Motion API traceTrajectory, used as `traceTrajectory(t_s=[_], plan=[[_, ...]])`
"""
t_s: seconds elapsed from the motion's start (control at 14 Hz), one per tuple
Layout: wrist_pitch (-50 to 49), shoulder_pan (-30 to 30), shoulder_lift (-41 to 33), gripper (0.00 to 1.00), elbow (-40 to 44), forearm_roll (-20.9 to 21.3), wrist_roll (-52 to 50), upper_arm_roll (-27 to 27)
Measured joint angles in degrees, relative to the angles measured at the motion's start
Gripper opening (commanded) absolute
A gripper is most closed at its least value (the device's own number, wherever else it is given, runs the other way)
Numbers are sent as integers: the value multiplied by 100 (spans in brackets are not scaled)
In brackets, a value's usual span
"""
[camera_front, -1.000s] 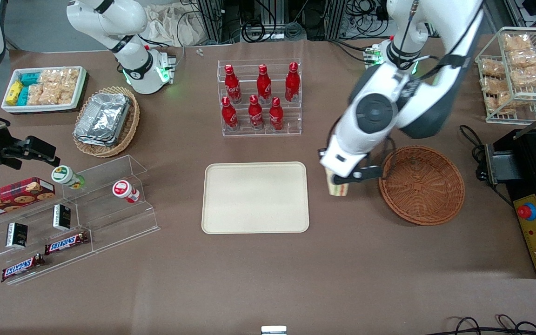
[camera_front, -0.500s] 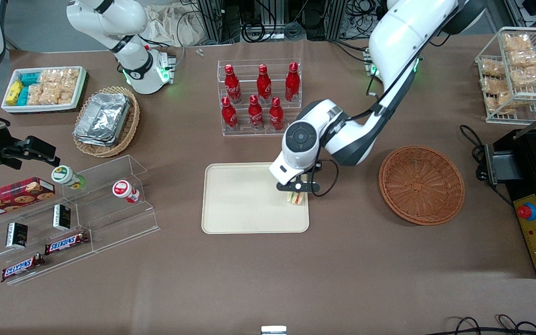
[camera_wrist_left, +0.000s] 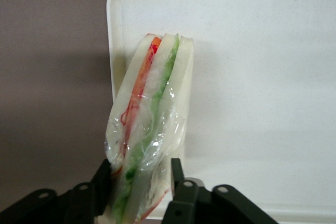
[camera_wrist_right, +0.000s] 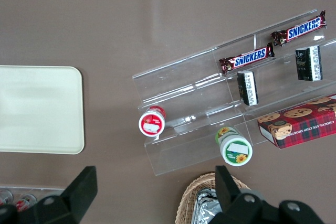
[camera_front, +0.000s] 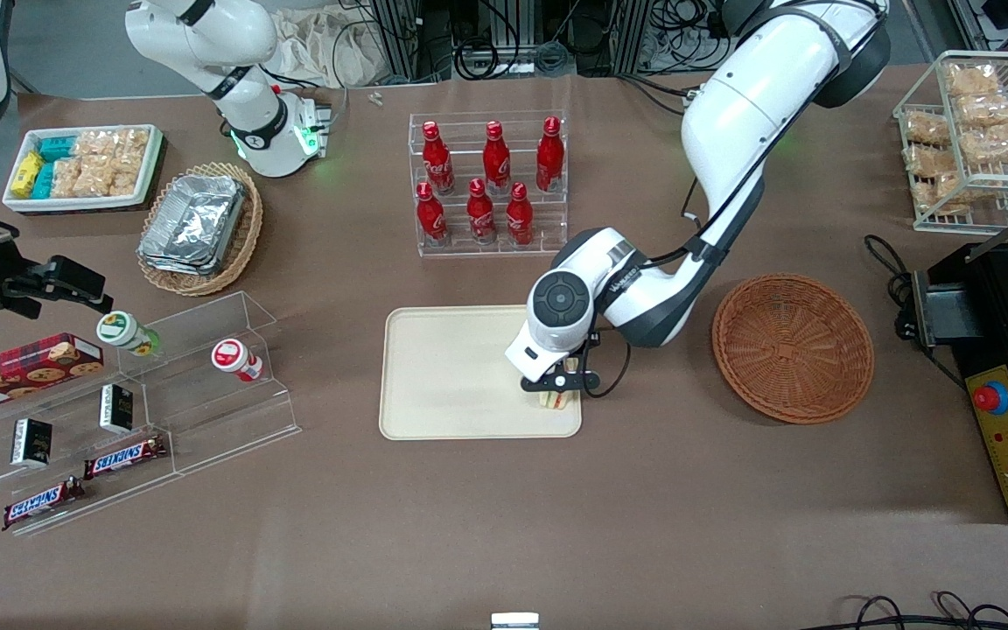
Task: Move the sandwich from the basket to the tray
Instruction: 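Lower the sandwich onto the cream tray and open the left gripper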
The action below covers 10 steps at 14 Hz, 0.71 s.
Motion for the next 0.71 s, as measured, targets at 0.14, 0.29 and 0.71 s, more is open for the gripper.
traceTrajectory(t_s=[0.14,0.29,0.71], plan=[[0,-25,-3,100,58,73,-106,-7],[-9,-16,-73,100,177,78,-294,-7],[-1266,573,-1456,100,378,-82,-376,-3]])
